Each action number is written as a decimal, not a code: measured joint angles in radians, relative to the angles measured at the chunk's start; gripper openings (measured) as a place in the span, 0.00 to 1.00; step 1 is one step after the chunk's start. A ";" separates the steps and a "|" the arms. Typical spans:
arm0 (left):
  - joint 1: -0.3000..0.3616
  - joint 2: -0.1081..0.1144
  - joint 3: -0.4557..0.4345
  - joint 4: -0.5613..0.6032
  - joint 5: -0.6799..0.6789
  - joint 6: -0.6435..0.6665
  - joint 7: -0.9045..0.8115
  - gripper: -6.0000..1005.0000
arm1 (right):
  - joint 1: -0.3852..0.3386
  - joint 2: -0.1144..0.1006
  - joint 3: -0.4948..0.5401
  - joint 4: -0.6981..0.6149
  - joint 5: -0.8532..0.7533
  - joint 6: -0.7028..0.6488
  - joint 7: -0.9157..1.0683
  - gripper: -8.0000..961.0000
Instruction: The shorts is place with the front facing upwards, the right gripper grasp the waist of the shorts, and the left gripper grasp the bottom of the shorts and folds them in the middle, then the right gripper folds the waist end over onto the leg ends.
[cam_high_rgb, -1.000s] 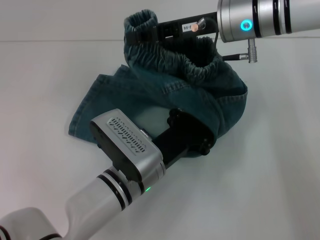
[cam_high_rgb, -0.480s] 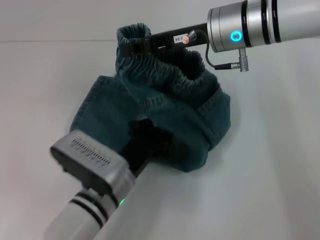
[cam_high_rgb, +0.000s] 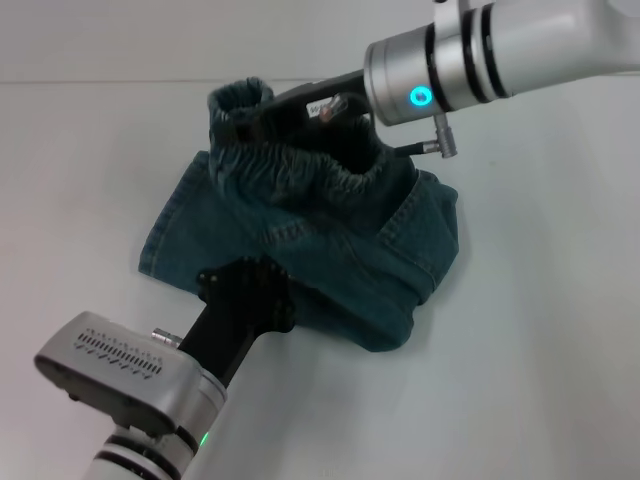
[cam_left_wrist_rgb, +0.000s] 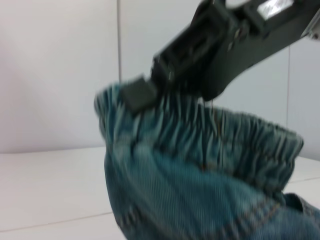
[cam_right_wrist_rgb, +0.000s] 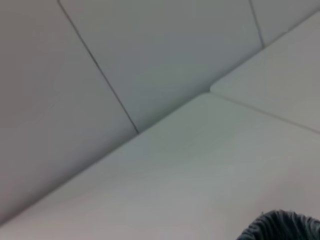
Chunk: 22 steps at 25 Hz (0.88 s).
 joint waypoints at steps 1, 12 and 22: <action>0.010 0.000 -0.002 -0.005 -0.001 0.014 0.013 0.01 | 0.007 0.001 -0.017 0.007 0.000 0.011 0.002 0.11; 0.055 0.000 -0.027 -0.010 -0.007 0.087 0.061 0.01 | 0.001 0.004 -0.094 -0.035 0.021 0.049 0.000 0.37; 0.102 0.000 -0.029 0.024 -0.007 0.172 0.056 0.01 | -0.203 -0.005 -0.084 -0.283 0.117 0.006 -0.036 0.61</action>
